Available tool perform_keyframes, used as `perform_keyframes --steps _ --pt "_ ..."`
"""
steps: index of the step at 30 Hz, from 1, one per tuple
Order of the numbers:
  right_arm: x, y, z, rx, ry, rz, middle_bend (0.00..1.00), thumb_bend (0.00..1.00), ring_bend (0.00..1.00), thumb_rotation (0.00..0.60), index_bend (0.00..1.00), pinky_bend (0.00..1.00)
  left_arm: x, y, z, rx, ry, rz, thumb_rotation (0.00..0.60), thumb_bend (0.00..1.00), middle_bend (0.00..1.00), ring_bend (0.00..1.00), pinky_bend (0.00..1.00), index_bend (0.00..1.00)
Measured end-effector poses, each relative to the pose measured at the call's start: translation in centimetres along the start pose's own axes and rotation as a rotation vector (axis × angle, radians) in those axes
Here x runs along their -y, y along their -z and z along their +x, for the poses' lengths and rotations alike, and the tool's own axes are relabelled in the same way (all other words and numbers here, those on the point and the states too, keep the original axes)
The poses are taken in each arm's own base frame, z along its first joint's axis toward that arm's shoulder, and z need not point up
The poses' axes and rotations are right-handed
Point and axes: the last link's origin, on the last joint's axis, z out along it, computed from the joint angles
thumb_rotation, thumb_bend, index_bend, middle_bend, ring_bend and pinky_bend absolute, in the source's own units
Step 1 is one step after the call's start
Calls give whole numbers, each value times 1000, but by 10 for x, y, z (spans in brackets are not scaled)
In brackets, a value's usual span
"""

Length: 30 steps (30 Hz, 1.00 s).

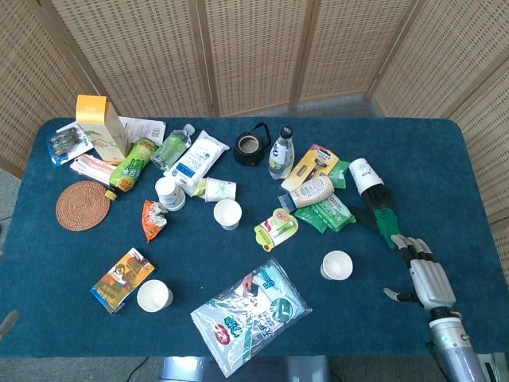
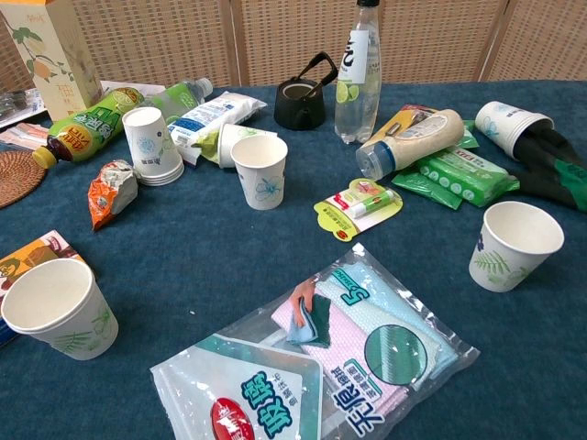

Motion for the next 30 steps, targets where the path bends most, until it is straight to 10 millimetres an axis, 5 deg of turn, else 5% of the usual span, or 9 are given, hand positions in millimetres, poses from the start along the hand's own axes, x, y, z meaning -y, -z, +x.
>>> perform_keyframes --steps 16,30 --pt "17 -22 -30 102 -252 51 0 0 0 600 12 0 0 -1 -1 1 -2 3 600 352 0 0 0 0" --pt "33 -30 -39 129 -342 95 0 0 0 600 187 0 0 -2 -2 3 -1 9 600 351 0 0 0 0"
